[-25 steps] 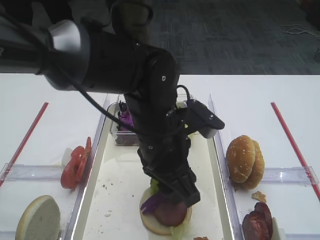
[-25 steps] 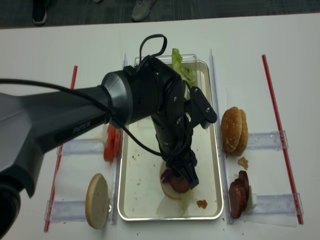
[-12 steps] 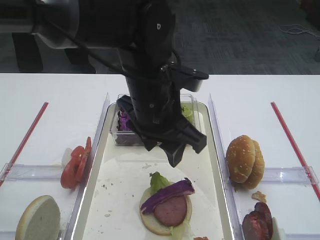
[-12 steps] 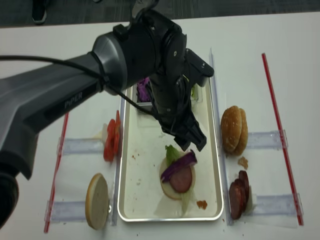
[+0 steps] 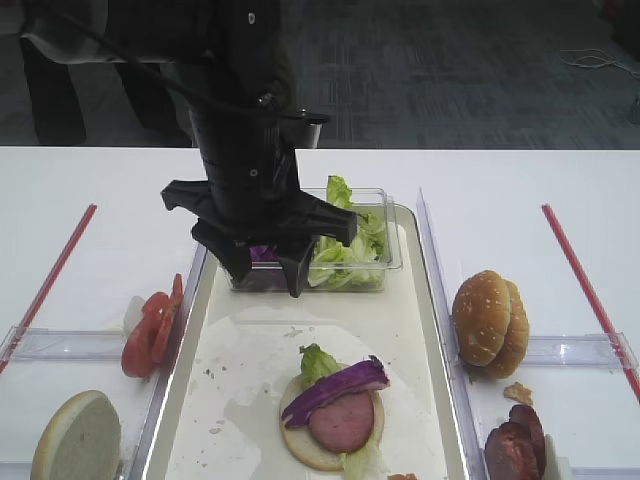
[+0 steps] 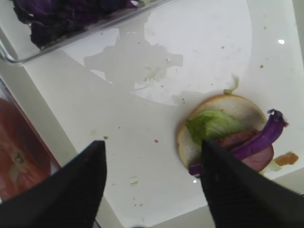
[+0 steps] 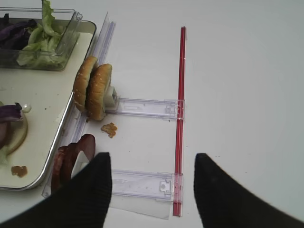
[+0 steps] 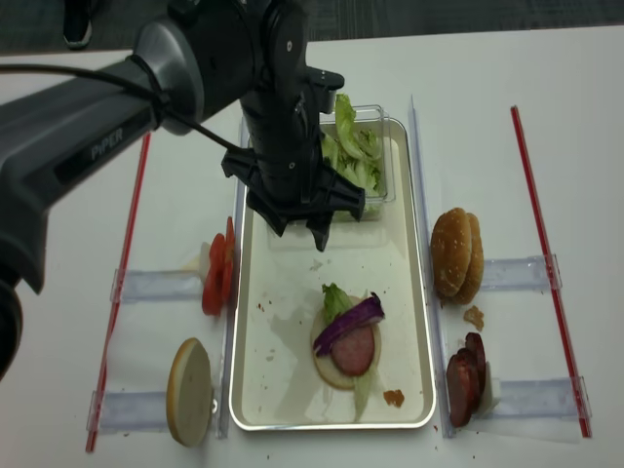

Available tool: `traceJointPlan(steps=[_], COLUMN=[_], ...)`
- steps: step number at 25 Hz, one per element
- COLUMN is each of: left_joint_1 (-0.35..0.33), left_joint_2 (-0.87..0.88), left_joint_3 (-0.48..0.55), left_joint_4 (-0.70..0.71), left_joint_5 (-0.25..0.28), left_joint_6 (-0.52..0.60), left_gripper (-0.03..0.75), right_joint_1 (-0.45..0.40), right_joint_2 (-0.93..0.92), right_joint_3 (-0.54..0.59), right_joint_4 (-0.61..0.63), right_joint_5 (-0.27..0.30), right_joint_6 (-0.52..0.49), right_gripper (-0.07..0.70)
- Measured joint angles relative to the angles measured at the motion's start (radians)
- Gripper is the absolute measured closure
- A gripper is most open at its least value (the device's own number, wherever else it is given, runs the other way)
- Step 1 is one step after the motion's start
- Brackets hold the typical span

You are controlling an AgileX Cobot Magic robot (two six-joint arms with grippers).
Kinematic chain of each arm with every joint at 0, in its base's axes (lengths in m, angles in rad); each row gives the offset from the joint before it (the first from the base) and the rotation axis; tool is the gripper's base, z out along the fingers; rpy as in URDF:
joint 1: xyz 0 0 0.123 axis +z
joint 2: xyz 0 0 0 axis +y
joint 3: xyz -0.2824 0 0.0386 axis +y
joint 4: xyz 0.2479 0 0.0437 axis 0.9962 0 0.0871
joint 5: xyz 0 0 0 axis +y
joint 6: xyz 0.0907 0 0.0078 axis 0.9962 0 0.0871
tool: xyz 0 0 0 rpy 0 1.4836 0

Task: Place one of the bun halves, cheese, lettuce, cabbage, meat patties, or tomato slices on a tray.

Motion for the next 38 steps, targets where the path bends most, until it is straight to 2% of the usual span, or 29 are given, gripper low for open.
traceJointPlan(steps=[8, 15, 20, 30, 38], left_joint_1=[0.019, 0.101, 0.193, 0.426, 0.547], left_joint_2=[0.000, 0.000, 0.000, -0.029, -0.031], left_joint_3=[0.000, 0.000, 0.000, 0.000, 0.000], left_joint_4=[0.020, 0.032, 0.034, 0.044, 0.081], left_joint_5=[0.002, 0.002, 0.002, 0.004, 0.006], left_joint_6=[0.013, 0.071, 0.101, 0.170, 0.203], left_gripper=[0.306, 0.306, 0.306, 0.306, 0.306], right_joint_1=[0.000, 0.000, 0.000, 0.000, 0.000], right_joint_2=[0.000, 0.000, 0.000, 0.000, 0.000], right_joint_3=[0.000, 0.000, 0.000, 0.000, 0.000], right_joint_4=[0.000, 0.000, 0.000, 0.000, 0.000], right_joint_5=[0.000, 0.000, 0.000, 0.000, 0.000], right_joint_6=[-0.002, -0.002, -0.002, -0.002, -0.002], right_gripper=[0.195, 0.195, 0.195, 0.195, 0.195])
